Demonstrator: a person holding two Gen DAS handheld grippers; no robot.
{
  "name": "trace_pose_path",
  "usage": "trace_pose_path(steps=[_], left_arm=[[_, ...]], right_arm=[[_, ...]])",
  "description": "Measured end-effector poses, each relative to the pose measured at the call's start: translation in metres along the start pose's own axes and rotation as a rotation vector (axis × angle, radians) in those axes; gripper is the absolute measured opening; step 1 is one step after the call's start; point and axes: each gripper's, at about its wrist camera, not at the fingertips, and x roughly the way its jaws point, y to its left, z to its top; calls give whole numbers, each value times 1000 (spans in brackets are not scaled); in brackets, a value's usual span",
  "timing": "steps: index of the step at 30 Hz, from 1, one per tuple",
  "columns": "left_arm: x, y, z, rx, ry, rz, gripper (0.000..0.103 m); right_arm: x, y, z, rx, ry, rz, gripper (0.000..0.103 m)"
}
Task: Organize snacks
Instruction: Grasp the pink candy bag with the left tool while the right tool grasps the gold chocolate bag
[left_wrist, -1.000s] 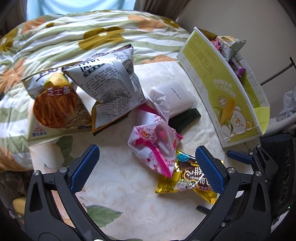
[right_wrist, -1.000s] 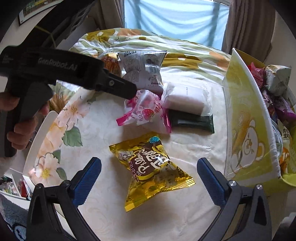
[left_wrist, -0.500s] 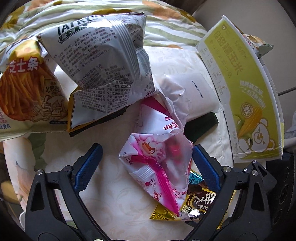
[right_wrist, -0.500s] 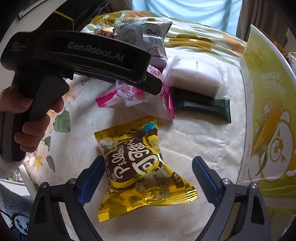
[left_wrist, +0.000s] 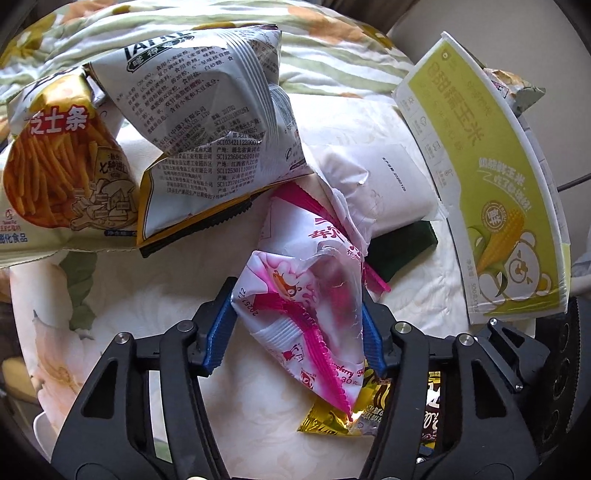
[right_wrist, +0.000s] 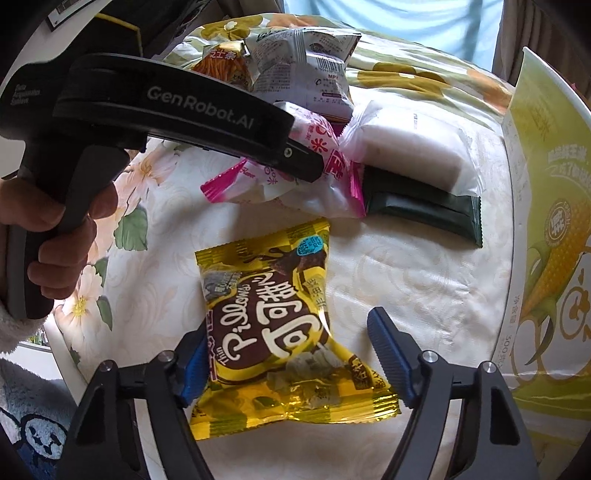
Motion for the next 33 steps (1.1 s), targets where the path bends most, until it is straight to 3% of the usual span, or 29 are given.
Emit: trace_pose_path(steps=[21,33], left_arm=[[-35,37,-54,-60,15,70,50],[-79,55,-84,-104,-24,21,47]], right_arm=[[-6,24,-14,-41,-14,-44,68],[-38,29,-21,59,-84,-79,68]])
